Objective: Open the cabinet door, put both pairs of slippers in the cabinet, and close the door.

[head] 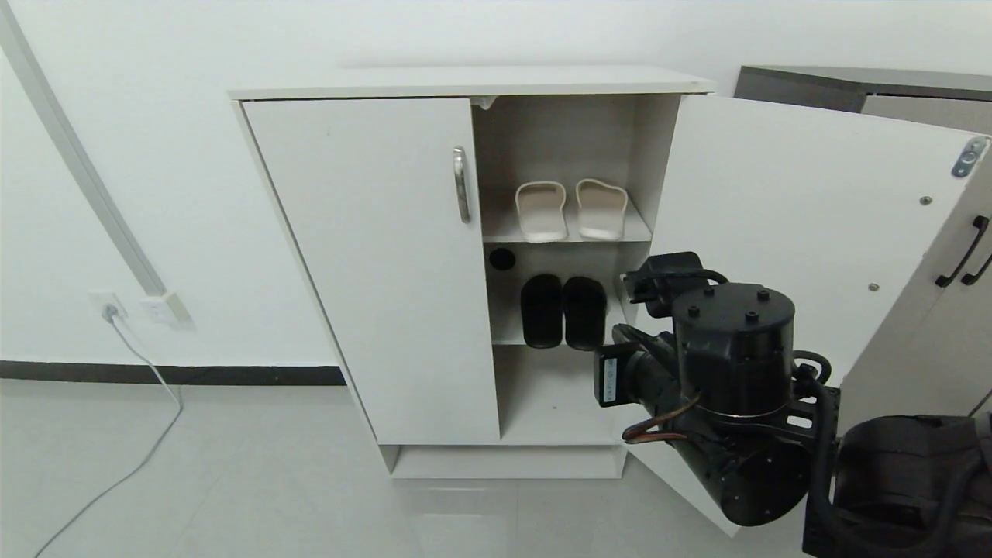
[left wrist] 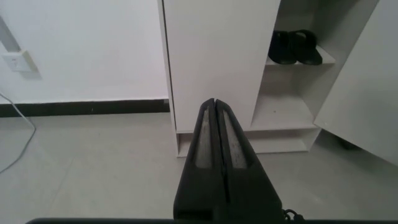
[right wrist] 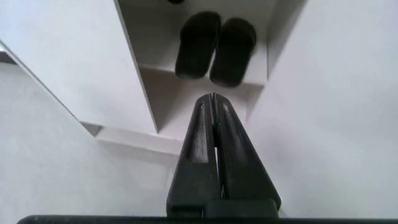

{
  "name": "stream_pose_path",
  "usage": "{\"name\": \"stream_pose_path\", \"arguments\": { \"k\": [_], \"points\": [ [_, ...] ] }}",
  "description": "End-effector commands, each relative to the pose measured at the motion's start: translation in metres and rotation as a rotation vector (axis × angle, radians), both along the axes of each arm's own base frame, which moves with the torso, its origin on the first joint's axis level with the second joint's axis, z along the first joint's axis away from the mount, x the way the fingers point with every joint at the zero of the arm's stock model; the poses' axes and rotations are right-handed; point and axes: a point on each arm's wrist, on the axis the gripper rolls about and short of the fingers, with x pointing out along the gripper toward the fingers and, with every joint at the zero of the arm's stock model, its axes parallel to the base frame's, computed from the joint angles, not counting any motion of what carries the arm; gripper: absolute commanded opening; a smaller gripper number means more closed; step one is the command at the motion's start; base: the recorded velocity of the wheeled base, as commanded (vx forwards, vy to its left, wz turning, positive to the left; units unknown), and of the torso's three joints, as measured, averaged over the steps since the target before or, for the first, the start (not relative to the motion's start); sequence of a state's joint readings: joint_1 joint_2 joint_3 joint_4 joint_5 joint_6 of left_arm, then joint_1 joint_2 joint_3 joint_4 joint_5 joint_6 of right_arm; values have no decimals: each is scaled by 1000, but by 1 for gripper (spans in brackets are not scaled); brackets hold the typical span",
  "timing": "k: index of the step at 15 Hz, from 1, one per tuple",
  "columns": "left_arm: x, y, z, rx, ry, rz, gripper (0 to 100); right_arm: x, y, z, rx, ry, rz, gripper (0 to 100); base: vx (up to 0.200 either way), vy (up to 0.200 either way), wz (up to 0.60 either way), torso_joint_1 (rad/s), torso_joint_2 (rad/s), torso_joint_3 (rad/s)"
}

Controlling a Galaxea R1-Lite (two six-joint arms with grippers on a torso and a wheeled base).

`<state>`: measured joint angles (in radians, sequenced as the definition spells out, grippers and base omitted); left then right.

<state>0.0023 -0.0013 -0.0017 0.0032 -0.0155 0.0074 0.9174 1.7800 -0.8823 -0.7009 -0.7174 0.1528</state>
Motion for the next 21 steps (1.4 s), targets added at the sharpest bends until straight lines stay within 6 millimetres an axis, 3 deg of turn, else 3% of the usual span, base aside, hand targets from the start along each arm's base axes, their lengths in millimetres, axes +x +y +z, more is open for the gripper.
{"name": "stream_pose_path", "arguments": {
  "k": [1,21],
  "points": [
    [0,0,0,0,1,1,0,2,-3,-6,-11,5,0,0,0,0,0,0,0,0],
    [0,0,0,0,0,1,0,0,-8,-16,-53,30,5,0,0,0,0,0,0,0]
  ]
}}
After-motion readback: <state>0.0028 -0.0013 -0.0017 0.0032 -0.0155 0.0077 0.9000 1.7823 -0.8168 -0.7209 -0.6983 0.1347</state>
